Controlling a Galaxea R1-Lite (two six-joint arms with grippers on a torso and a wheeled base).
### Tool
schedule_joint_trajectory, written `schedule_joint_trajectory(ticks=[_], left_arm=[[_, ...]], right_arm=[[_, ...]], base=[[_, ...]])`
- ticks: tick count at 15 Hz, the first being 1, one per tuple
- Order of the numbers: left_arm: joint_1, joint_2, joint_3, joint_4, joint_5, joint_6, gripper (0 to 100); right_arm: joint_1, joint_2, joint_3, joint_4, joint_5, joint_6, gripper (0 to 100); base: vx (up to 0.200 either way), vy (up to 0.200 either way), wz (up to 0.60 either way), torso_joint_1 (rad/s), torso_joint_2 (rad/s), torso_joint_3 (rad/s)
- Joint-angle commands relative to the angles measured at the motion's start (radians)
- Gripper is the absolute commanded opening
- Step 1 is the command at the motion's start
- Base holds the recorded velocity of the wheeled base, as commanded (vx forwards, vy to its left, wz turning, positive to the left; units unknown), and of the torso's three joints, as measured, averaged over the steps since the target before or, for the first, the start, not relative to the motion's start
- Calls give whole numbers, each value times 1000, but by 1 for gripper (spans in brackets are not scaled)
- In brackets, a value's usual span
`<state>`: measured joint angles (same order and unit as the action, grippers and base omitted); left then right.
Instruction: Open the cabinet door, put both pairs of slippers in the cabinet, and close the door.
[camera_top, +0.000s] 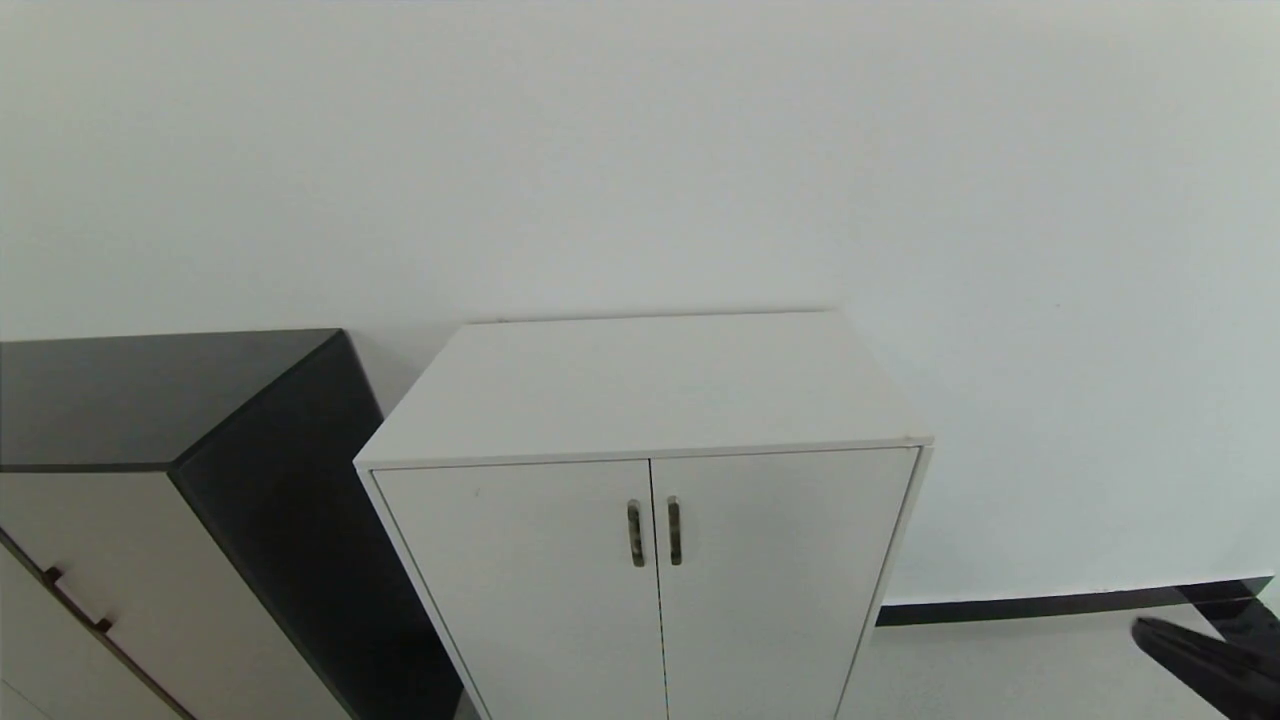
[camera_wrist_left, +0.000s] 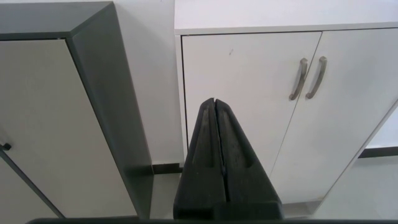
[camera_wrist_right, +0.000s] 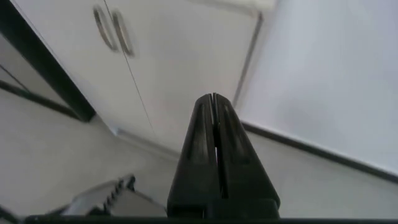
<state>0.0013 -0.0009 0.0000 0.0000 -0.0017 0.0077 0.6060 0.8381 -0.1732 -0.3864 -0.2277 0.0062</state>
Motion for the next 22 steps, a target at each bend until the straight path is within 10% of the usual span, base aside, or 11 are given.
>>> schedule_joint_trajectory(ticks=[1,6,10,19,22], left_arm=[[0,1,0,0,0,0,0],[0,1,0,0,0,0,0],[0,1,0,0,0,0,0],[0,1,0,0,-1,0,0],[0,1,0,0,-1,0,0]], right_arm=[[-121,-387,60,346,-27,5,0],[-262,-633,77,543,-9,1,0],[-295,-737,80,537,275,0,0],[-384,-741,172,391,200,-18,0],[-626,-679,172,389,200,-22,0]], base=[[0,0,0,0,0,0],[0,0,0,0,0,0],[0,0,0,0,0,0],[0,0,0,0,0,0],[0,0,0,0,0,0]])
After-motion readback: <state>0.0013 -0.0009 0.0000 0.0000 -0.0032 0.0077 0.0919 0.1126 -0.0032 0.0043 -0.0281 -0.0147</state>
